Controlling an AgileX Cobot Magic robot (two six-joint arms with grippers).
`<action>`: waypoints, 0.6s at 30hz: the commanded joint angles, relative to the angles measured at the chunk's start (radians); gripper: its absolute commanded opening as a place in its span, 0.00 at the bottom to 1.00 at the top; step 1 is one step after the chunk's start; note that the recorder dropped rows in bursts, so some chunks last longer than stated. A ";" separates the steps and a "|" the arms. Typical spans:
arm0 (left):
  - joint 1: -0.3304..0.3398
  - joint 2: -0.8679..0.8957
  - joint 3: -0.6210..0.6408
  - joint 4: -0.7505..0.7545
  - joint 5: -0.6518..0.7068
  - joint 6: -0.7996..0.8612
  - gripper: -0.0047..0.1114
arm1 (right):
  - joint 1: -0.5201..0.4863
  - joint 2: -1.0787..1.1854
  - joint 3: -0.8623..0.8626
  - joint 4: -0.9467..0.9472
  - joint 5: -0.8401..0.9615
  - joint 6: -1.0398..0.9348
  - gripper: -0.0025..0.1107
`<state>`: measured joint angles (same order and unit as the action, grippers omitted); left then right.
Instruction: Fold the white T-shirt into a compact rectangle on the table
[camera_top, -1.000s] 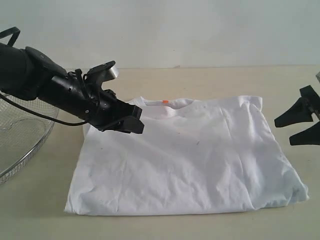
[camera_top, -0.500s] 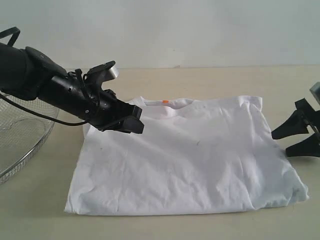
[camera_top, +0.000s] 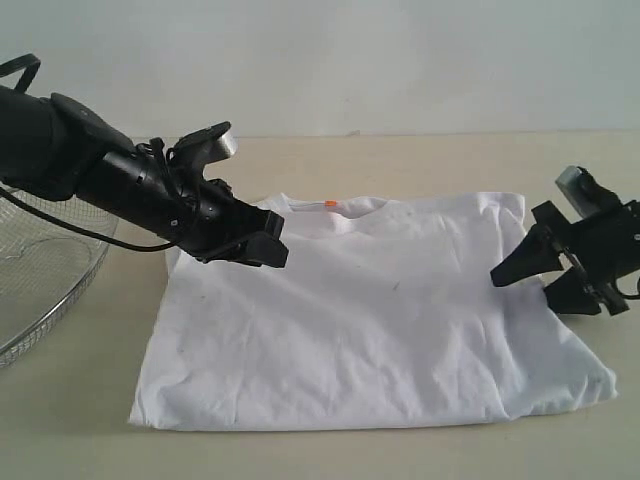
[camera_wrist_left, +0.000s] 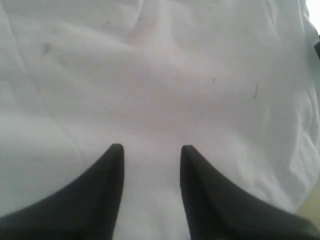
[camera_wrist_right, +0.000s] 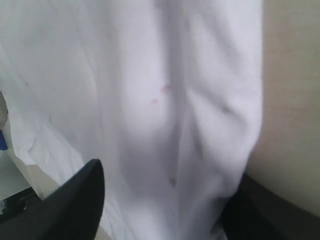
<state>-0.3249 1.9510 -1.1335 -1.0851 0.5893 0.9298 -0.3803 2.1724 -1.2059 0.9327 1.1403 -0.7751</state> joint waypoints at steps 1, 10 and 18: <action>-0.005 -0.002 -0.008 0.005 0.010 0.006 0.35 | 0.004 0.024 0.008 -0.064 -0.077 0.010 0.46; -0.005 -0.002 -0.008 0.005 0.012 0.006 0.35 | 0.004 -0.008 0.008 0.015 -0.053 0.022 0.02; -0.005 -0.002 -0.008 0.005 0.012 0.006 0.35 | 0.040 -0.100 0.008 0.101 0.021 0.006 0.02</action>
<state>-0.3249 1.9510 -1.1335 -1.0851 0.5931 0.9298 -0.3608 2.0927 -1.1981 1.0158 1.1396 -0.7574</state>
